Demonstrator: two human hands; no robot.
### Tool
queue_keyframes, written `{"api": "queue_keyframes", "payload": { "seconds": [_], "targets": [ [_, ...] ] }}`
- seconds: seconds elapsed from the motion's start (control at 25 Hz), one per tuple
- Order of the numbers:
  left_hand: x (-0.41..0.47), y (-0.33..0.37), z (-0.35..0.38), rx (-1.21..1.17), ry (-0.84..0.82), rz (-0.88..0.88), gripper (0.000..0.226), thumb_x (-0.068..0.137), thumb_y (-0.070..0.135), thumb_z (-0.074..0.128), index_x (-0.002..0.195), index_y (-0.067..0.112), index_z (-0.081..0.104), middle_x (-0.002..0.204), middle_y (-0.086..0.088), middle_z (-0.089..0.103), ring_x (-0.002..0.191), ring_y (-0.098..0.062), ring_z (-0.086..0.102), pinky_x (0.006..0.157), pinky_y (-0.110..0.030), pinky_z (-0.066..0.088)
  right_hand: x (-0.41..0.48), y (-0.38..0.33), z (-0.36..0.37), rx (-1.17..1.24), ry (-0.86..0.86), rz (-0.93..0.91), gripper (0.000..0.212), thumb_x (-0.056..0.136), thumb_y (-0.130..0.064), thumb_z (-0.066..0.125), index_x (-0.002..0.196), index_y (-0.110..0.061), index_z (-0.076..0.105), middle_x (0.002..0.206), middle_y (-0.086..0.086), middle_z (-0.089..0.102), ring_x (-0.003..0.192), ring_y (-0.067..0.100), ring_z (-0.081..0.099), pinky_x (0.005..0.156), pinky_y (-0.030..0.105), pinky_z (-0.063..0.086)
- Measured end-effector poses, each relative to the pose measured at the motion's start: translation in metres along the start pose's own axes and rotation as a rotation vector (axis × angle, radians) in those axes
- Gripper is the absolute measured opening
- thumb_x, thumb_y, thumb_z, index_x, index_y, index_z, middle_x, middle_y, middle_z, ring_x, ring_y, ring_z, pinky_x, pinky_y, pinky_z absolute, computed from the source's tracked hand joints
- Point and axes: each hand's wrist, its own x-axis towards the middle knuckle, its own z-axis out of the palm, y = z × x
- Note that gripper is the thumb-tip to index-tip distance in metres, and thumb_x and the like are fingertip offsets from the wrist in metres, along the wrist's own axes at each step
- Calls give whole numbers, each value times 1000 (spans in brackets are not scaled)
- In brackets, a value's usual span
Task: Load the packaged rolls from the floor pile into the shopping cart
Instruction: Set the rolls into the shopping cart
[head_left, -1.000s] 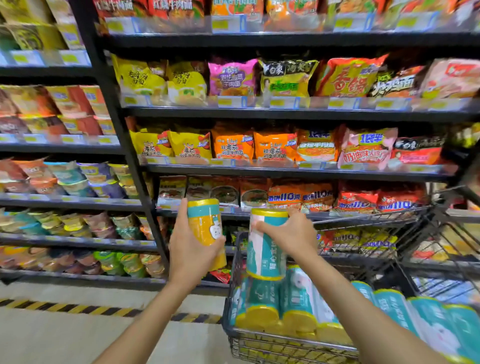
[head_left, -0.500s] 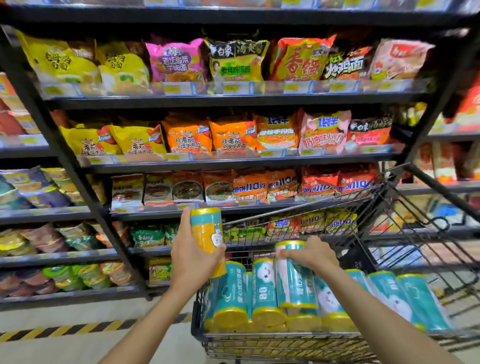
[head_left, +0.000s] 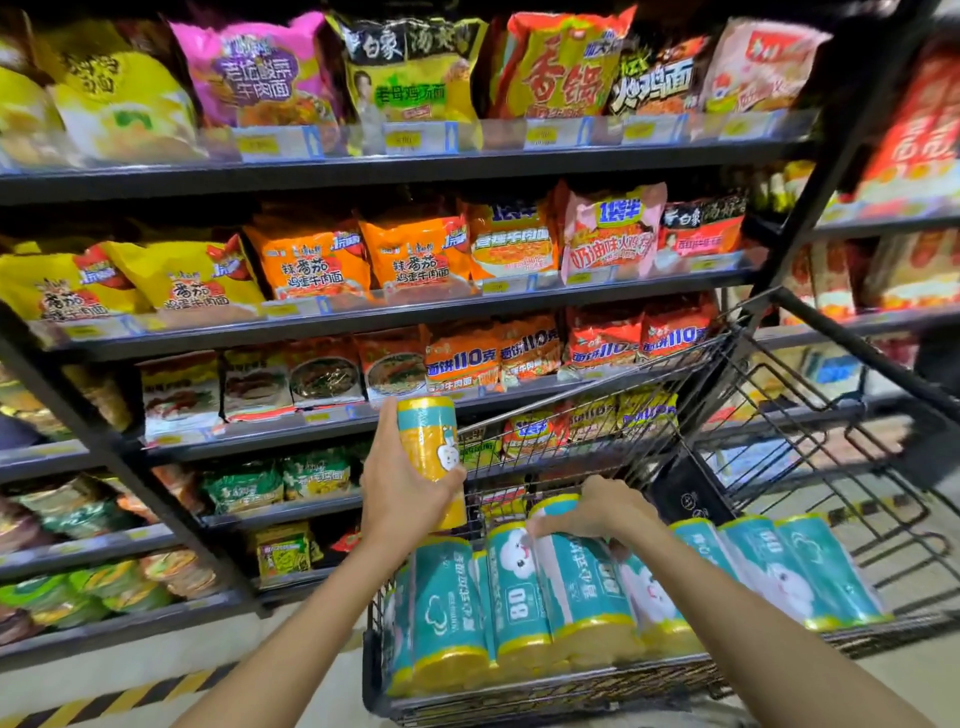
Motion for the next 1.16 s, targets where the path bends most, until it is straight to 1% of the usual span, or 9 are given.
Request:
{"api": "queue_keyframes", "payload": {
  "seconds": [0.12,0.2,0.28,0.4,0.56,0.68,0.84,0.96,1.16],
  "targets": [
    [16,2,19,-12,-34,18,105,67,30,83,149,22,17,138,-5,47,116,-26,52,96,-42,46,11,0,-19,-4,10,-51,71,71,-81,50,73,-10,49,68,5,49,63,21,53,62,31,41],
    [27,3,32,-8,-62,17,107,67,30,83,150,22,16,139,-6,46,119,-27,51,98,-44,45,23,-2,-33,40,161,-121,78,80,-72,52,117,-4,52,99,12,58,96,28,60,74,35,45],
    [39,0,45,3,-90,0,109,67,32,83,150,23,13,143,-6,43,123,-26,49,100,-45,44,37,-5,-47,29,356,-165,90,84,-63,55,147,-6,25,139,12,47,128,30,46,95,40,44],
    [55,-12,71,11,-112,-40,113,65,36,83,151,26,10,143,-5,43,122,-26,49,99,-45,45,67,-7,-60,-79,463,-247,91,88,-59,52,151,-6,12,155,11,26,141,29,27,114,43,28],
    [77,-34,118,65,-183,-163,111,68,33,83,151,17,12,141,-7,44,123,-26,47,100,-36,41,116,5,-63,-186,454,-333,89,92,-59,40,152,-6,-1,160,9,2,148,27,2,119,42,6],
    [90,-54,154,54,-233,-258,105,65,38,82,148,14,22,115,0,57,96,-18,58,76,-25,43,149,16,-60,-178,421,-378,89,92,-61,35,152,-9,-6,160,6,-7,148,25,-7,119,39,-1],
    [96,-101,206,141,-331,-392,89,57,52,73,132,16,41,93,2,64,80,-21,61,63,-25,46,193,31,-55,-170,381,-403,91,90,-60,43,152,-9,0,160,7,1,148,23,0,119,38,-1],
    [96,-129,231,294,-453,-463,103,64,36,83,144,9,25,124,-6,57,110,-25,56,82,-26,44,222,42,-45,-200,377,-423,90,87,-64,32,152,-7,8,160,10,8,148,25,5,119,39,1],
    [82,-186,258,391,-542,-569,88,83,27,70,150,13,15,149,-6,34,130,-25,42,94,-25,33,258,59,-14,-259,508,-475,85,80,-56,37,140,4,39,141,21,46,132,36,43,113,41,21]
  ]
}}
